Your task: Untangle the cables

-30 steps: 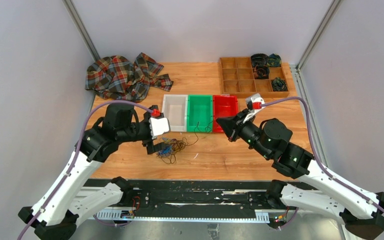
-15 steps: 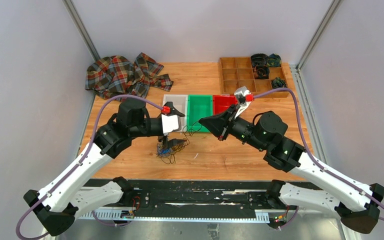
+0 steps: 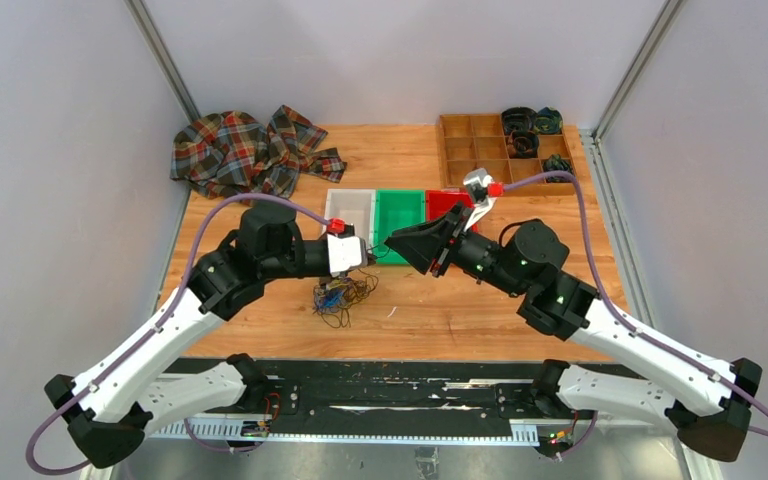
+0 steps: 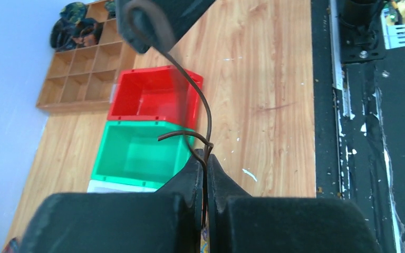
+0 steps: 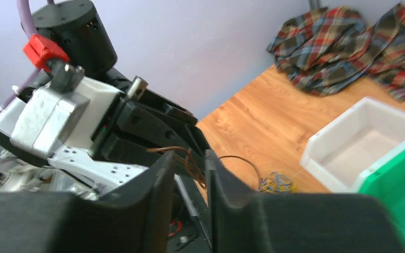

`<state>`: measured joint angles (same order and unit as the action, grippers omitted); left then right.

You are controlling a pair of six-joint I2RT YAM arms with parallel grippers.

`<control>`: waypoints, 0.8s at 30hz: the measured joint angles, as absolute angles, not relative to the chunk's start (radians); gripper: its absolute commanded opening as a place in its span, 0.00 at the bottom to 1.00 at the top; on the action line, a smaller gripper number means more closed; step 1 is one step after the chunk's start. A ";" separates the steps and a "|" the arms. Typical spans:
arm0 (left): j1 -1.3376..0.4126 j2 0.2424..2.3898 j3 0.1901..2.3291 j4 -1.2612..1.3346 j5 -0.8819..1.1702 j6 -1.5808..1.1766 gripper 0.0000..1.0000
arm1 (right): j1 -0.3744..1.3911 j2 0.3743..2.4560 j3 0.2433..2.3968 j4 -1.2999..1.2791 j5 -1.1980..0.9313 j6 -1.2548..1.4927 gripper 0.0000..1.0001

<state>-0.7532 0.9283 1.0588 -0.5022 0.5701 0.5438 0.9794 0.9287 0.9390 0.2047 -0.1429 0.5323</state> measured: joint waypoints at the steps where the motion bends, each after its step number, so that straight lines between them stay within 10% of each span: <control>1: -0.754 0.925 1.062 -0.504 0.558 0.540 0.01 | 0.979 0.921 0.935 0.212 -0.132 0.530 0.59; 10: -0.754 0.929 1.345 -0.554 0.484 0.509 0.01 | 0.979 0.766 0.643 0.330 0.001 0.458 0.74; 24: -0.755 0.986 1.508 -0.659 0.472 0.506 0.01 | 1.057 1.198 0.783 0.529 -0.123 0.260 0.77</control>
